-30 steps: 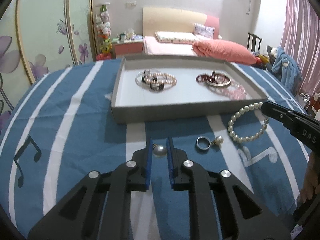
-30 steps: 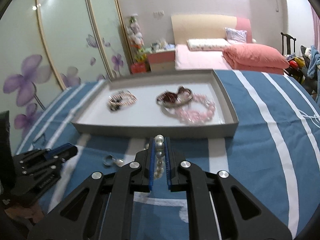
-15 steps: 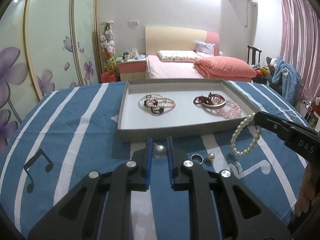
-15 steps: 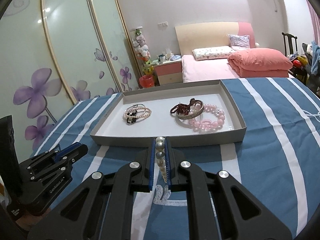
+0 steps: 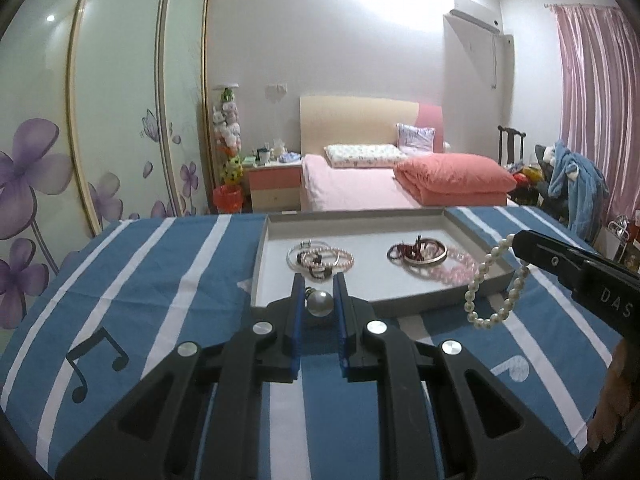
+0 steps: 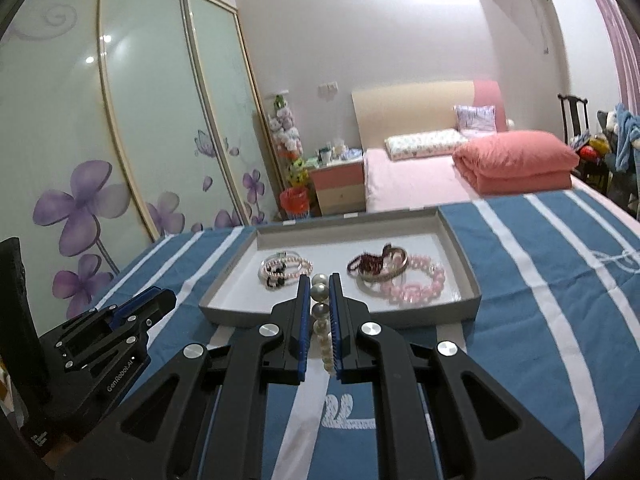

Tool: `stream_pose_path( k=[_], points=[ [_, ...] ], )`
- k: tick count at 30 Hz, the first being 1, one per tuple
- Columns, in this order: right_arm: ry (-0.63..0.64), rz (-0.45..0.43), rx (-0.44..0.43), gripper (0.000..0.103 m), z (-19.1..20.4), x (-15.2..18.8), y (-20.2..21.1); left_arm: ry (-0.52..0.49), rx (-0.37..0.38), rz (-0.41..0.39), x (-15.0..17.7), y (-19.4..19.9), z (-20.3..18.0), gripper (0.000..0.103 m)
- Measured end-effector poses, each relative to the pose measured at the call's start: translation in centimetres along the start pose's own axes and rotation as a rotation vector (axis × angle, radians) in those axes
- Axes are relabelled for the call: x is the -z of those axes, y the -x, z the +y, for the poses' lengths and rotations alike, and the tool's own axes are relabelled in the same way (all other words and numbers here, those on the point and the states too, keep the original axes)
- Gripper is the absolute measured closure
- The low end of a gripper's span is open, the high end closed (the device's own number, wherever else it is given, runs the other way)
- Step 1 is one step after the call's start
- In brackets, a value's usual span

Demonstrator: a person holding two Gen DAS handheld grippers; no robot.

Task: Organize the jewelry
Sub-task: 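Lift and carry the pearl bracelet and earring over the tray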

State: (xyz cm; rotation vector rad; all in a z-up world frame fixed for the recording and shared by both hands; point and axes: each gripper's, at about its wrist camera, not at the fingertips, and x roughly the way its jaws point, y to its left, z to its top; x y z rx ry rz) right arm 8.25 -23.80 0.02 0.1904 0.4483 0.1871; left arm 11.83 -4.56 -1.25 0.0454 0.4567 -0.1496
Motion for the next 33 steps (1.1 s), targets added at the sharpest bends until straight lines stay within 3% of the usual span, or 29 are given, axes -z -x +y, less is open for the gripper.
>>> stream_pose_path(
  k=[19,33],
  points=[
    [0.082,-0.222,0.069,0.093,1.5,-2.9,0.7,0.021,-0.007,-0.132,-3.1,0.5,0.2,0.088],
    [0.078,-0.238,0.089,0.093,0.6,-4.1,-1.8,0.033,-0.019,-0.135,-5.1,-3.2,0.4,0.088]
  ],
)
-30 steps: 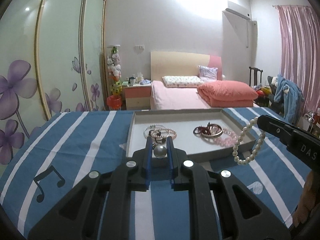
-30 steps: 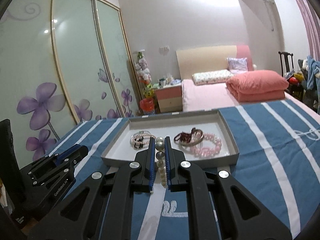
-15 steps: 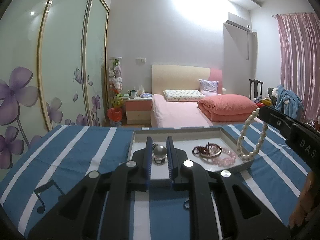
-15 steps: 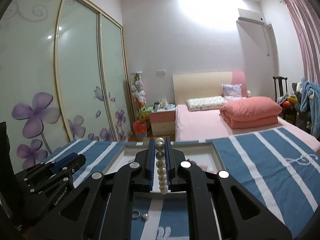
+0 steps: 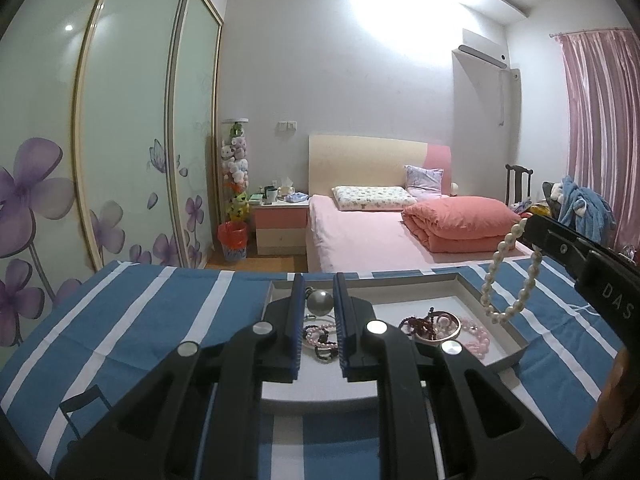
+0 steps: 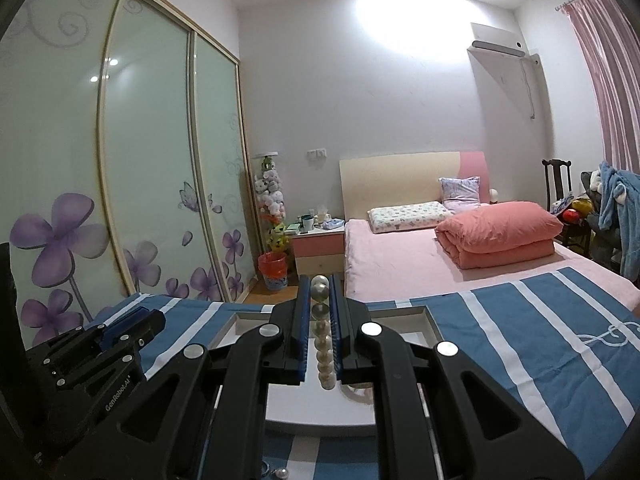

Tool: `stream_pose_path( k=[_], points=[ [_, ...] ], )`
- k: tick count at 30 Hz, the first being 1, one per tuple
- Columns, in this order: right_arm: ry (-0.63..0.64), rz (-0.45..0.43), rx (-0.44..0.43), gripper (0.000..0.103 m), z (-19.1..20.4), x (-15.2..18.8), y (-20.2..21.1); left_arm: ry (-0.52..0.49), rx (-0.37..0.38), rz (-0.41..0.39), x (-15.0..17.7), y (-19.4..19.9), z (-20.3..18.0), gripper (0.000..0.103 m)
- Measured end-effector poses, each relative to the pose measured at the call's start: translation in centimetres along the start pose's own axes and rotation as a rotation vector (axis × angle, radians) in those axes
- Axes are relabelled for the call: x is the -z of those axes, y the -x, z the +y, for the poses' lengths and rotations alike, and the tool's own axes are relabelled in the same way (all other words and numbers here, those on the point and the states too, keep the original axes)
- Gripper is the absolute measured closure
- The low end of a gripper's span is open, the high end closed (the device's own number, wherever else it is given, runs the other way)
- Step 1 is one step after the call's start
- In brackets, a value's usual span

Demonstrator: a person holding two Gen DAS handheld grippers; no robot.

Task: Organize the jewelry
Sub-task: 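Lift and carry the pearl bracelet and earring over the tray, then lower both grippers into the tray and open them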

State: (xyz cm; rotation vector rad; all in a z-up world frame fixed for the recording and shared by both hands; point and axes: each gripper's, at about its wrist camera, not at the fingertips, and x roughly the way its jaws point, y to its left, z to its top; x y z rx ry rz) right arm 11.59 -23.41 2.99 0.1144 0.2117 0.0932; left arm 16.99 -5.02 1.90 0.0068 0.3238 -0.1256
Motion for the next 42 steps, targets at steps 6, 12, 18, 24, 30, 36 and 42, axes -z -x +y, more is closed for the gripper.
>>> stream_pose_path(
  k=[6,12,18,24,30,36,42],
  points=[
    [-0.016,0.032,0.010,0.093,-0.7,-0.1,-2.4,0.006,0.012,0.017,-0.3,-2.3,0.1,0.088],
    [-0.045,0.072,0.020,0.093,-1.7,-0.2,-5.0,0.013,0.018,0.059,-0.2,-5.3,0.3,0.088],
    [-0.059,0.126,0.023,0.093,-2.1,0.3,-7.7,0.026,0.018,0.109,0.2,-8.7,0.9,0.088],
    [-0.069,0.176,0.035,0.093,-2.5,1.3,-9.7,0.022,0.020,0.149,1.1,-11.0,0.9,0.088],
    [-0.063,0.206,0.044,0.093,-2.5,1.9,-10.6,0.019,0.026,0.178,1.6,-12.5,1.0,0.088],
    [-0.066,0.224,0.050,0.093,-2.6,2.0,-11.6,0.015,0.032,0.196,2.0,-13.5,0.9,0.088],
    [-0.079,0.254,0.053,0.092,-3.0,2.4,-12.6,0.017,0.033,0.213,2.1,-14.4,0.8,0.087]
  ],
)
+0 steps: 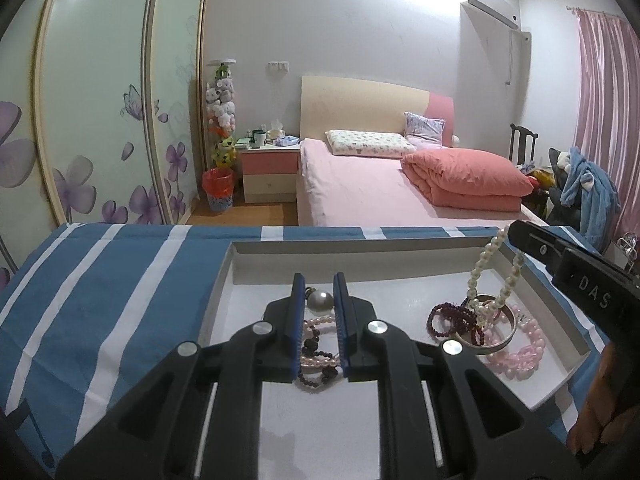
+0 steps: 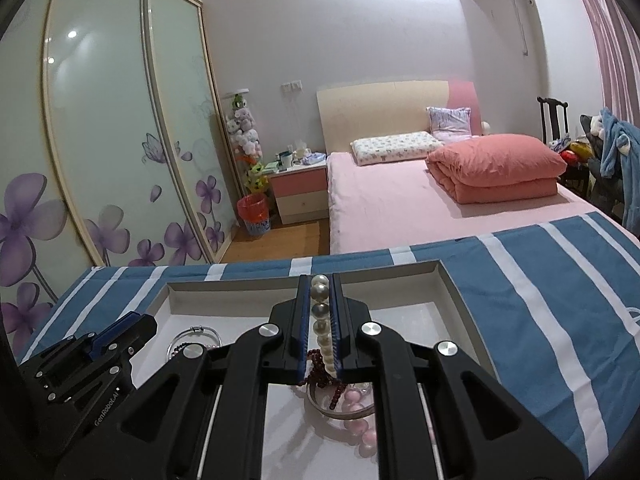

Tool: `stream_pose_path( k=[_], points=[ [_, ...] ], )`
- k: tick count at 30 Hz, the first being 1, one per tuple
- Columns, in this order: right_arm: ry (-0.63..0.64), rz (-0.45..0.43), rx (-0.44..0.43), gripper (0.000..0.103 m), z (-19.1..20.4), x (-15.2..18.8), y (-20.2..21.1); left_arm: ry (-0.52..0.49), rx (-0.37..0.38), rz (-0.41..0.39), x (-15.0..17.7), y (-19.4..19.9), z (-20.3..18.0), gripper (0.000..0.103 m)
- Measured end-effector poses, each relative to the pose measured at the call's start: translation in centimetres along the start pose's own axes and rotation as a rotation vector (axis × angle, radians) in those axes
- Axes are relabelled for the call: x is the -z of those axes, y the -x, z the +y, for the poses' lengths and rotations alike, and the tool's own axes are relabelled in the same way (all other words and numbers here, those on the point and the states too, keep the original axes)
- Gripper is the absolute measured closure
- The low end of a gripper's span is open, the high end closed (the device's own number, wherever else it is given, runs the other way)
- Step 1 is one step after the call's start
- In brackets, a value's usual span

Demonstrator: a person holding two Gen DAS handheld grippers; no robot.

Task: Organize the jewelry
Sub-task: 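Lower both grippers into the tray and open them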

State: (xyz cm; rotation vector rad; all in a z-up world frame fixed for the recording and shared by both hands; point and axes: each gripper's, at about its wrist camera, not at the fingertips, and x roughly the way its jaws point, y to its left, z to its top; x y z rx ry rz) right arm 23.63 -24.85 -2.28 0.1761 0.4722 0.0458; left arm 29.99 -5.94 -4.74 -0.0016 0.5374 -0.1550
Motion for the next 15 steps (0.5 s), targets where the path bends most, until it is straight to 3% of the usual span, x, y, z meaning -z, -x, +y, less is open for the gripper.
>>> stream_pose_path(
  k=[2,4,5,15],
  points=[
    [-0.014,0.009,-0.004,0.090,-0.25,0.06,-0.23,0.006,-0.002,0.004,0.04,-0.16,0.11,0.080],
    [-0.026,0.014,-0.002,0.073,-0.50,0.18,-0.27,0.011,-0.009,0.005,0.06,-0.11,0.13,0.071],
    [-0.034,0.011,0.001,0.070,-0.68,0.25,-0.20,0.011,-0.010,0.005,0.09,-0.07,0.04,0.071],
    [-0.025,0.013,0.009,0.070,-0.79,0.36,0.20,0.021,-0.023,-0.002,0.21,0.64,0.69,0.069]
  ],
)
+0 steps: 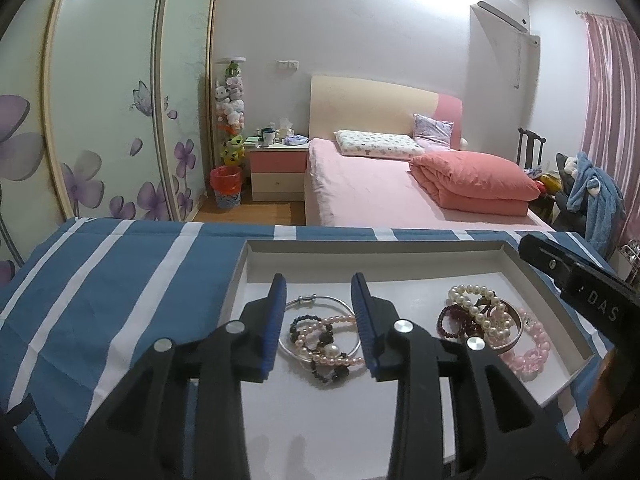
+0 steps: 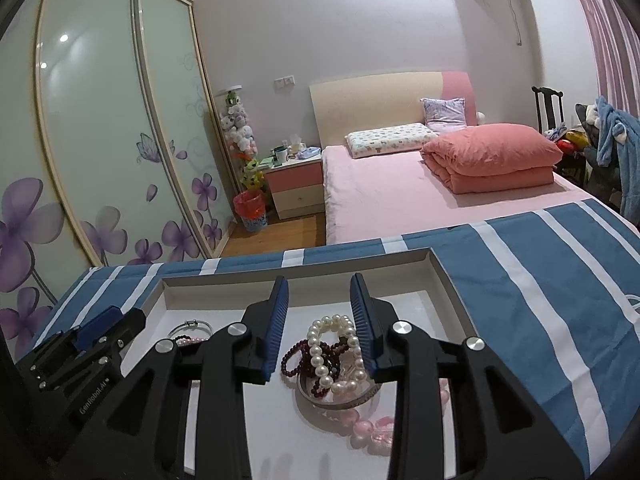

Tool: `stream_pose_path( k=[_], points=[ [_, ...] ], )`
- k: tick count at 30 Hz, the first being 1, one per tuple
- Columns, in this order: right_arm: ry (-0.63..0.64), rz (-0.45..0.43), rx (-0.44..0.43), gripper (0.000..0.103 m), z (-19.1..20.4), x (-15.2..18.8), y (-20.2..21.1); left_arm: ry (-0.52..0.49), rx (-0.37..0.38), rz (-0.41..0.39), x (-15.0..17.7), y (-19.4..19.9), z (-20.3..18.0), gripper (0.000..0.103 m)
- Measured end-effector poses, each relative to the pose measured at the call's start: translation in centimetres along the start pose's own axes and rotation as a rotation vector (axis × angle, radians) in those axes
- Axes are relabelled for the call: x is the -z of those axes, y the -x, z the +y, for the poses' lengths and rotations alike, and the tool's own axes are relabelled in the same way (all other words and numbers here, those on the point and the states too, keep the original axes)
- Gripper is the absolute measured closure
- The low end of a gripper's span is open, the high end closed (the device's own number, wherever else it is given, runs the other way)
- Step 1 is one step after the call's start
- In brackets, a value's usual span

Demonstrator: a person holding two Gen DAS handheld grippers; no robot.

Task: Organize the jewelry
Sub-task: 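Lower both grippers into the tray and open them, then move the right gripper to the second pearl earring and close it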

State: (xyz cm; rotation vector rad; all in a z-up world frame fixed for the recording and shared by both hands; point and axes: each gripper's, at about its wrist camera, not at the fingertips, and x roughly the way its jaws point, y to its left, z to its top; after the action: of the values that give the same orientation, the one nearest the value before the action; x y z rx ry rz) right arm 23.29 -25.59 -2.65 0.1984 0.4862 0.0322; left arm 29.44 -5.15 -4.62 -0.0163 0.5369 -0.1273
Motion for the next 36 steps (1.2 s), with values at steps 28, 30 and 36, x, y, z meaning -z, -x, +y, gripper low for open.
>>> stream_pose_path(
  k=[28,30,36],
  points=[
    [0.343,0.441,-0.250,0.070,3.7,10.8,6.5,0.022,-0.006,0.086,6.2,11.1,5.6,0.027],
    [0.353,0.450,-0.256,0.070,4.2,11.0,6.3,0.032,-0.009,0.089,6.4,11.4,6.1,0.027],
    [0.397,0.443,-0.246,0.074,5.5,11.4,5.8,0.049,-0.013,0.093,6.7,11.8,6.6,0.027]
  ],
)
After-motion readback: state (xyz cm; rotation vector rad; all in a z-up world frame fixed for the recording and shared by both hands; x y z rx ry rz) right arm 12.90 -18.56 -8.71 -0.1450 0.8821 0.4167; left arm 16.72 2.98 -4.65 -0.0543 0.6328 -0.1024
